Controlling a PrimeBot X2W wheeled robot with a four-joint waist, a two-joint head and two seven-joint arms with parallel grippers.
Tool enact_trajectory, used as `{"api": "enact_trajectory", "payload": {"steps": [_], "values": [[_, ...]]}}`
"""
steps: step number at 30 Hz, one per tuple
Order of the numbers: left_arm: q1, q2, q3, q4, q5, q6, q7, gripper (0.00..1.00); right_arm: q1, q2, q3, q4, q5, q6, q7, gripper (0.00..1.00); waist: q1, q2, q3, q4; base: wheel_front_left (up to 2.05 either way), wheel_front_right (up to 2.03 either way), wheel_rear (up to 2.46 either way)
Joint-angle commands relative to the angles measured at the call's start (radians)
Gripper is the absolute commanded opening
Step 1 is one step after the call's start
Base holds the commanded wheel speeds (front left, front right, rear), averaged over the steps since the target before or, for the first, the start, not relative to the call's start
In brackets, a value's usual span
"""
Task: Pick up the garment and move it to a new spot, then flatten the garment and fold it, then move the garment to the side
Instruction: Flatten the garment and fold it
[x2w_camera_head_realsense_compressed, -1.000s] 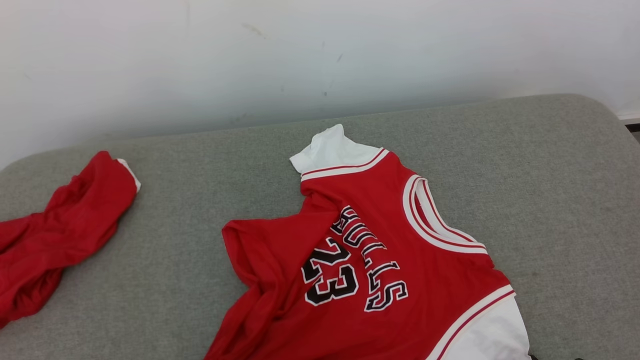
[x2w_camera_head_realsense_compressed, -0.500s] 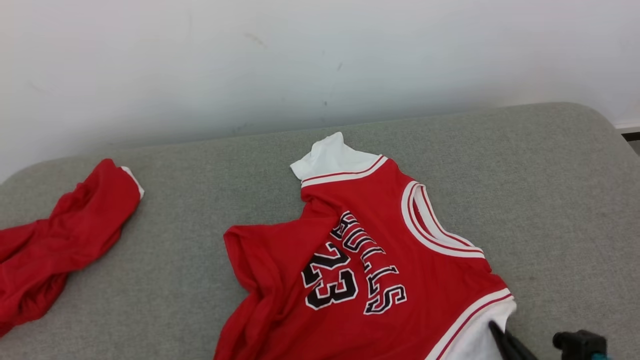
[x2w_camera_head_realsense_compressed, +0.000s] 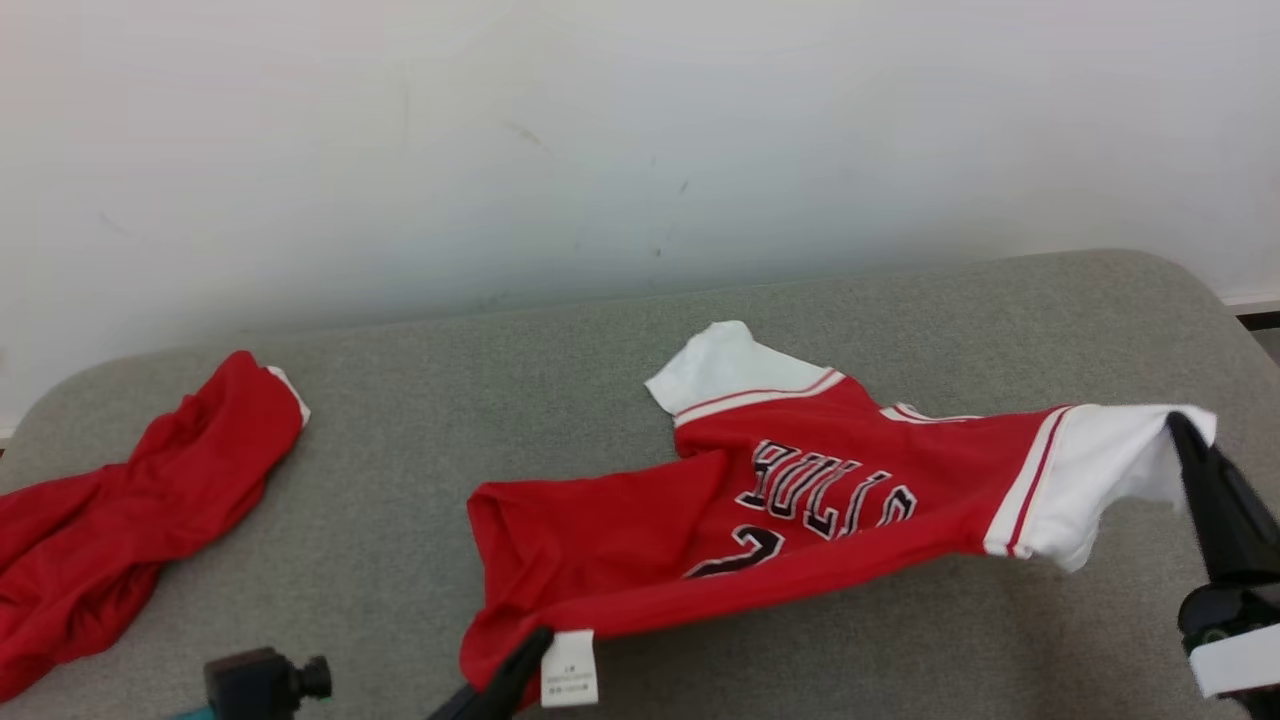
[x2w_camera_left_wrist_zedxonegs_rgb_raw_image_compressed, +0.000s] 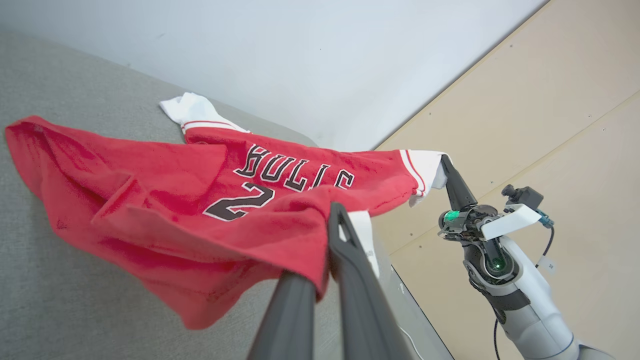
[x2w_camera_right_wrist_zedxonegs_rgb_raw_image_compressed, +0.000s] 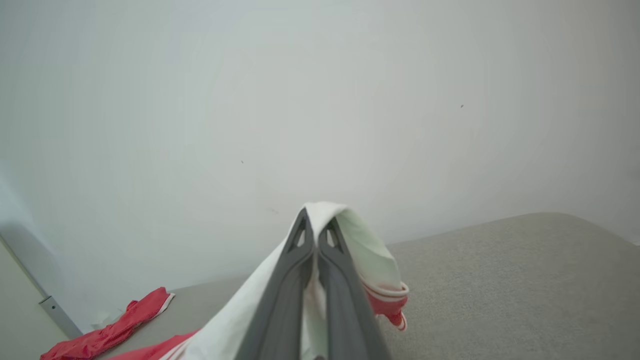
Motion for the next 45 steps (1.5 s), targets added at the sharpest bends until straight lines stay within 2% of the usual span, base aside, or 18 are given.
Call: {"api": "enact_trajectory", "payload": {"steps": [1, 8, 13, 24, 28, 32, 36, 43, 45], "values": [[-0.015, 0.002, 0.013, -0.030, -0.027, 0.003, 0.001, 0.00, -0.021, -0.011, -0.021, -0.025, 0.009, -0.001, 0.000, 0.00, 0.0000, 0.0000, -0.002, 0.000, 0.00, 0.00, 0.00], [-0.086, 0.004, 0.077, -0.226, -0.088, 0.034, 0.021, 0.00, -0.072, -0.043, -0.157, -0.176, 0.026, -0.001, 0.066, 0.00, 0.0000, 0.0000, -0.016, -0.007, 0.00, 0.00, 0.00], [-0.156, 0.009, 0.112, -0.341, -0.132, 0.076, 0.054, 0.00, -0.114, -0.042, -0.276, -0.289, 0.028, -0.001, 0.142, 0.00, 0.0000, 0.0000, -0.027, -0.010, 0.00, 0.00, 0.00], [-0.266, 0.043, 0.169, -0.537, -0.255, 0.221, 0.175, 0.00, -0.157, 0.051, -0.567, -0.554, 0.106, -0.001, 0.369, 0.00, 0.0000, 0.0000, -0.032, -0.022, 0.00, 0.00, 0.00], [-0.306, 0.066, 0.187, -0.568, -0.254, 0.249, 0.203, 0.00, -0.162, 0.090, -0.637, -0.607, 0.098, -0.001, 0.459, 0.00, 0.0000, 0.0000, -0.014, -0.026, 0.00, 0.00, 0.00], [-0.361, 0.097, 0.189, -0.530, -0.233, 0.263, 0.236, 0.00, -0.204, 0.122, -0.645, -0.587, 0.047, -0.001, 0.536, 0.00, 0.0000, 0.0000, 0.029, -0.029, 0.00, 0.00, 0.00], [-0.473, 0.142, 0.191, -0.424, -0.164, 0.253, 0.266, 0.00, -0.308, 0.144, -0.609, -0.529, -0.024, -0.001, 0.585, 0.00, 0.0000, 0.0000, 0.120, -0.025, 0.00, 0.00, 0.00], [-0.796, 0.124, 0.103, -0.149, -0.059, 0.200, 0.301, 0.00, -0.582, 0.196, -0.495, -0.345, -0.133, -0.001, 0.620, 0.00, 0.0000, 0.0000, 0.306, -0.010, 0.00, 0.00, 0.00], [-0.899, 0.111, 0.070, -0.065, -0.031, 0.183, 0.316, 0.00, -0.673, 0.188, -0.469, -0.276, -0.184, -0.001, 0.610, 0.00, 0.0000, 0.0000, 0.361, -0.004, 0.00, 0.00, 0.00]]}}
